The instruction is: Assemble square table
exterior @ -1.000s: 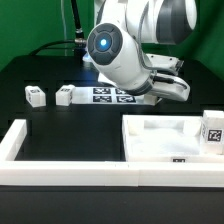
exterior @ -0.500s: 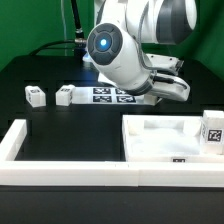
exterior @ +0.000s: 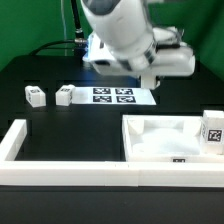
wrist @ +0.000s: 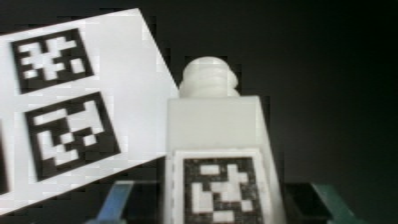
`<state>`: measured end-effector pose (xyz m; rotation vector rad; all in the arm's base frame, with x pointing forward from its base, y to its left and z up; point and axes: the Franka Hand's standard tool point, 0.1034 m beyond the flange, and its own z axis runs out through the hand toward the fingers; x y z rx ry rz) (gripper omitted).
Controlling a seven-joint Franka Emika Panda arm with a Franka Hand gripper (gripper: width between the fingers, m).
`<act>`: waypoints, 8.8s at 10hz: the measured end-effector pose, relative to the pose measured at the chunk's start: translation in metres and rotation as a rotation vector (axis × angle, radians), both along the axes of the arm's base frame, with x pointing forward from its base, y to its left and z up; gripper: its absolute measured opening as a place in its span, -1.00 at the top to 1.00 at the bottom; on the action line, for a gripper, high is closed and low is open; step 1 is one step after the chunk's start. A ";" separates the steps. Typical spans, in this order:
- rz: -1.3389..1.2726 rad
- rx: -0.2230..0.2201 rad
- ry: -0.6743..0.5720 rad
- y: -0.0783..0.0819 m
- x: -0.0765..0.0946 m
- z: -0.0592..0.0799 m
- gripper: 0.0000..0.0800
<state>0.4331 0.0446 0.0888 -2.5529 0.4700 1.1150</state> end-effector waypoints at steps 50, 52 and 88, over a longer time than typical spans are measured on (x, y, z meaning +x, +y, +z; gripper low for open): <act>0.155 -0.488 -1.319 -0.051 0.206 -0.020 0.28; 0.155 -0.510 -1.342 -0.055 0.206 -0.020 0.28; -1.176 -0.558 -0.420 -0.058 0.227 -0.022 0.25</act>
Offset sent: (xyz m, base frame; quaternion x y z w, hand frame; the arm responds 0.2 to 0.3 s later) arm 0.0000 0.0000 0.0000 0.0000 0.1296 0.0000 0.9916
